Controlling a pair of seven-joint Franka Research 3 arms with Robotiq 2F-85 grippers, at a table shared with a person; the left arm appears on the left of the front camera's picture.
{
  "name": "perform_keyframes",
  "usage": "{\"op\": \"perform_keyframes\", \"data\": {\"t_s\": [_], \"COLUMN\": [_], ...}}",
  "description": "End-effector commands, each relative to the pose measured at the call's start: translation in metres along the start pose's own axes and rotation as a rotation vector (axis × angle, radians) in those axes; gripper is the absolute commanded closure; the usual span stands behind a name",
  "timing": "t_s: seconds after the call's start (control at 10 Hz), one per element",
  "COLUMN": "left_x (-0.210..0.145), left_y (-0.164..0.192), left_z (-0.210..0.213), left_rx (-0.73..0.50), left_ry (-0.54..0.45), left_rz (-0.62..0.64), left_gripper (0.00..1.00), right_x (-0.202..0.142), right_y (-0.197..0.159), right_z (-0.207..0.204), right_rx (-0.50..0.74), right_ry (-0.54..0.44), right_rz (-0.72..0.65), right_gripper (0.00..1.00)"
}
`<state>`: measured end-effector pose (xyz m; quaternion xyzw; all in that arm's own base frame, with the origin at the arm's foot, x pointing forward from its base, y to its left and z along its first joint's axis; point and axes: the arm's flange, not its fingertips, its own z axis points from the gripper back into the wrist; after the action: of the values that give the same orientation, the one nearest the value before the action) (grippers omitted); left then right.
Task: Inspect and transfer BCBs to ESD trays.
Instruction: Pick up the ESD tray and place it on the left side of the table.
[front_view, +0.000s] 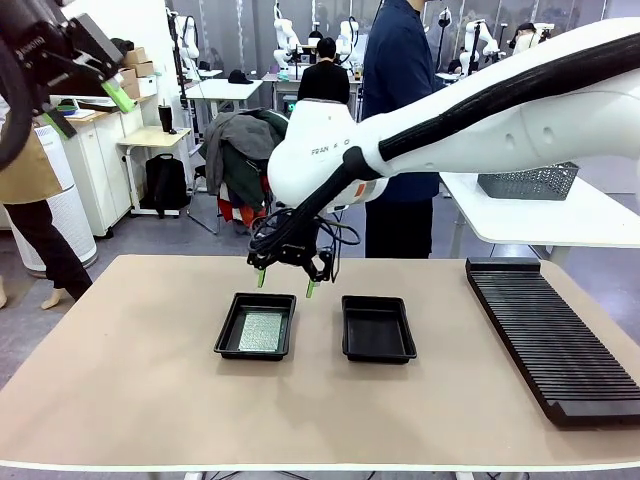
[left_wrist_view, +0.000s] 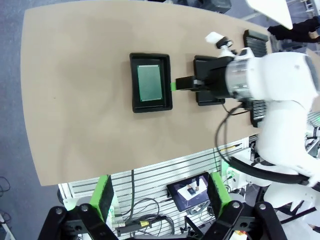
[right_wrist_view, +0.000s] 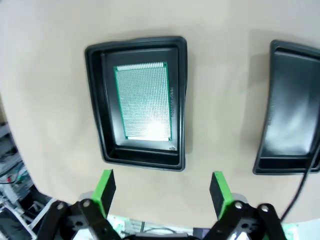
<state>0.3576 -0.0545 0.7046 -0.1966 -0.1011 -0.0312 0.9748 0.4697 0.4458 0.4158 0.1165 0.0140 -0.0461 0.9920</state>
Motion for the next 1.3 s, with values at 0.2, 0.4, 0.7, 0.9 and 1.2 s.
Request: {"op": "perform_keyframes", "data": {"t_s": [0.2, 0.4, 0.7, 0.9, 1.2], "left_x": [0.021, 0.023, 0.026, 0.032, 0.038], "left_y": [-0.005, -0.007, -0.013, -0.018, -0.022], "left_z": [-0.065, -0.093, -0.138, -0.173, -0.215], "left_rx": [0.034, 0.056, 0.117, 0.152, 0.225], "left_ry": [0.07, 0.078, 0.118, 0.122, 0.107], "left_rz": [0.031, 0.049, 0.064, 0.082, 0.1], "left_gripper": [0.0, 0.0, 0.0, 0.0, 0.0], "right_x": [-0.025, -0.027, -0.03, -0.033, -0.039], "right_y": [-0.068, -0.093, -0.128, -0.149, -0.184], "right_z": [0.015, 0.023, 0.032, 0.037, 0.04], "right_rx": [0.174, 0.259, 0.358, 0.416, 0.498], "right_ry": [-0.006, -0.021, -0.044, -0.048, -0.044], "right_rz": [0.028, 0.037, 0.036, 0.042, 0.044], "right_gripper": [0.0, 0.0, 0.0, 0.0, 0.0]}}
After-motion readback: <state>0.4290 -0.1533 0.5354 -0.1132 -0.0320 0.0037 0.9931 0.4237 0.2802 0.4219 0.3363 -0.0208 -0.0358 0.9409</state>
